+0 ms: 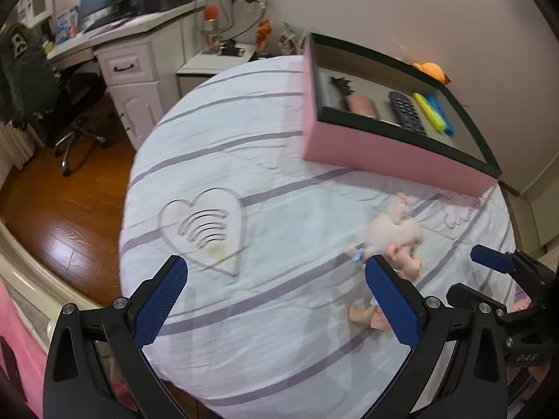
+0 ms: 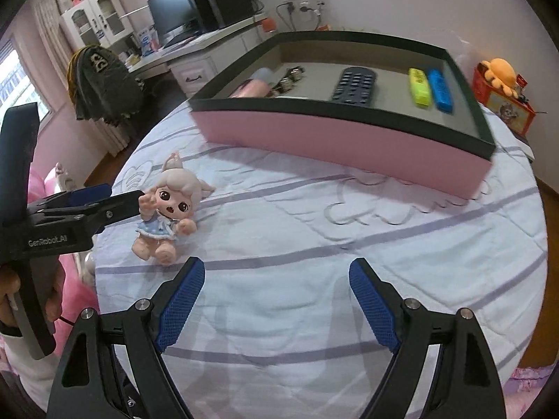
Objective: Organize rigid objects
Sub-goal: 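Move the left gripper to the doll and close on it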
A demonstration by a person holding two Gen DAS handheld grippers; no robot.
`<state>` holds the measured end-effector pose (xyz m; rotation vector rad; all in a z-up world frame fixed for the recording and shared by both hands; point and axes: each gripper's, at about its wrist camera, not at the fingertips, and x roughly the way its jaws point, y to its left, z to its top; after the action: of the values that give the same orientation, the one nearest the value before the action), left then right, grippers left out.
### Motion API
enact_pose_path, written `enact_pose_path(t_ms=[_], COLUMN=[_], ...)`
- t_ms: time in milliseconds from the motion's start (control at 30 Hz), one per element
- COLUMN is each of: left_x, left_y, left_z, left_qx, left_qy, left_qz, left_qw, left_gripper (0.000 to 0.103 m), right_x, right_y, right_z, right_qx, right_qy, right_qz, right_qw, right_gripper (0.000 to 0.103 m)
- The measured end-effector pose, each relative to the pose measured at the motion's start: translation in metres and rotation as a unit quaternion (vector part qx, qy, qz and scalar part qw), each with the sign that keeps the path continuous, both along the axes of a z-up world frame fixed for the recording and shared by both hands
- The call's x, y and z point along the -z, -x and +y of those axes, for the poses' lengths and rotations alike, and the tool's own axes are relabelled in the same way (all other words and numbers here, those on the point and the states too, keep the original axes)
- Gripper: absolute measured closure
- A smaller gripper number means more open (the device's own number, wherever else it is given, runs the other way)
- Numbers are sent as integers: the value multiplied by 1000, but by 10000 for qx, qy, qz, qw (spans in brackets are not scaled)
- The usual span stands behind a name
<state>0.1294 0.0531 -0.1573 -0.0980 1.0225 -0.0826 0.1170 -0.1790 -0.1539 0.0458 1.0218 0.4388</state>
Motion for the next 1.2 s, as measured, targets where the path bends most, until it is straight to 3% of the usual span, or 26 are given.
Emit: enact_pose_path(t_ms=[133,367,567,767,1000,1100,1200], left_x=[1,1,-14,-11,5,8,12], left_y=[2,3,16,18,2,-5,-12], left_z=[16,31,17,-25,-50,-52,-51], left_qx=[-249,-369,25,599,660,582,573], left_qy=[-72,199,294,194,262,275,366], left_qz=[-30,-65,-224,-139,38,70,185], left_qw=[9997,9991,9993,9979,9975,9979,9975], left_gripper=[0,0,0,0,0,4,19], right_x=[0,-3,-3,-6,-4,0,4], right_y=[2,-5,-2,8,17,17,17], right_z=[16,32,40,14,-27,-39,-48], right_qx=[-91,-44,-91,210,618,702,734], right_qy=[64,72,115,402,477,488,435], right_qz=[3,-54,-47,-72,-55,-1,51], right_qw=[9999,9999,9999,9989,9969,9963,9963], right_gripper=[17,17,17,17,17,17,17])
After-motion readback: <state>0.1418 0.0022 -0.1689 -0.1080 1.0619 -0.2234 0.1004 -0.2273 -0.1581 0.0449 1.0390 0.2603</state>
